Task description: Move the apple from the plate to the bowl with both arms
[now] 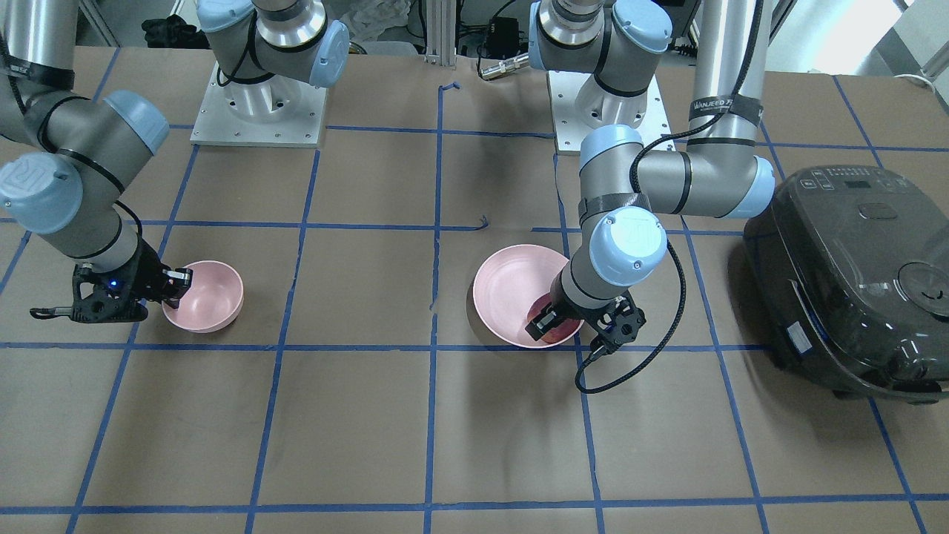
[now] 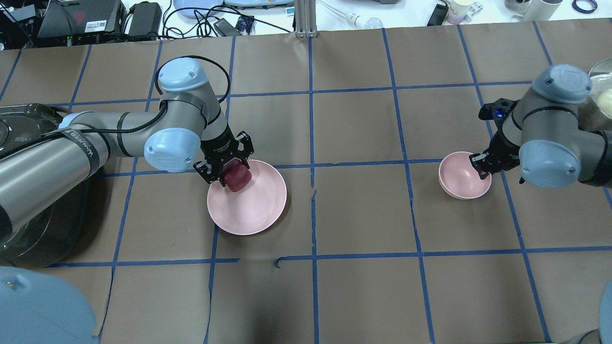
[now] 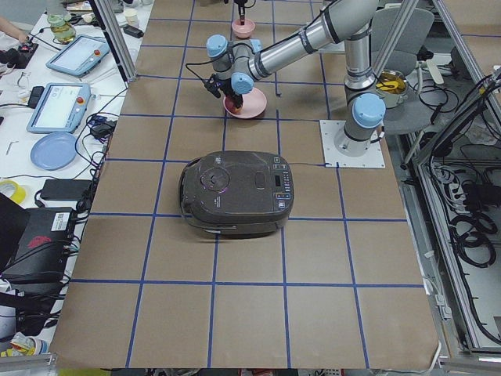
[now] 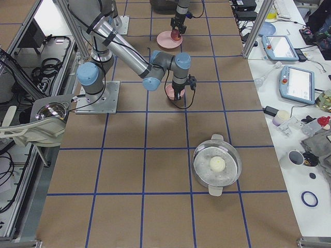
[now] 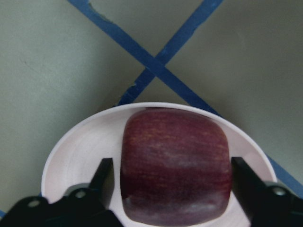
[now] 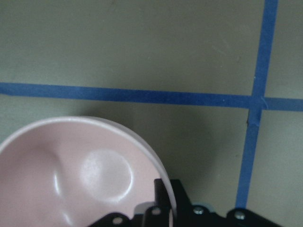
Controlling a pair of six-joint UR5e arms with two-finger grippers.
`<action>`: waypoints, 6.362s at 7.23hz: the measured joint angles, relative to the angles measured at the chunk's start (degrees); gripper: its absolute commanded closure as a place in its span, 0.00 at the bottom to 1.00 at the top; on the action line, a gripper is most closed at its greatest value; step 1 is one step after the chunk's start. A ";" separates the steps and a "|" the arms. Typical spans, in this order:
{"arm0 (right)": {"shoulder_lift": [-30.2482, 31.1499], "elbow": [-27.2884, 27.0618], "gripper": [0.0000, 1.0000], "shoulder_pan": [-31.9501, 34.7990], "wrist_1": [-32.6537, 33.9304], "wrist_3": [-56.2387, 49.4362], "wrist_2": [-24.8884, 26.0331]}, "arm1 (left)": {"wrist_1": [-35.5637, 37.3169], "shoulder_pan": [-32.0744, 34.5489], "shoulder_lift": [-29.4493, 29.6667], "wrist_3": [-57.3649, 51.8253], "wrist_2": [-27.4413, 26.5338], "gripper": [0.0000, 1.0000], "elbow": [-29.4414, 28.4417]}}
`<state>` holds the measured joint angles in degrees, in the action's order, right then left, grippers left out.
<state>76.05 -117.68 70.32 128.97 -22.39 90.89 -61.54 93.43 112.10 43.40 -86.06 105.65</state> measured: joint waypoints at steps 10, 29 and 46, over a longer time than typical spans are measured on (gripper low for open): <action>-2.11 4.04 0.00 23.91 -4.36 33.09 -6.99 | 1.63 4.98 -6.12 -26.40 -0.18 1.00 -2.22; 8.50 37.30 0.00 23.44 -42.35 32.52 -0.61 | 15.38 29.53 7.66 4.03 0.76 0.00 -10.87; 8.43 37.26 0.00 23.46 -41.95 32.50 -0.36 | -30.24 -2.99 -21.57 -40.02 -5.25 0.00 -22.96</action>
<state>84.48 -80.42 93.78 87.01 10.11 90.53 -91.78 90.44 90.53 3.39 -91.31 82.68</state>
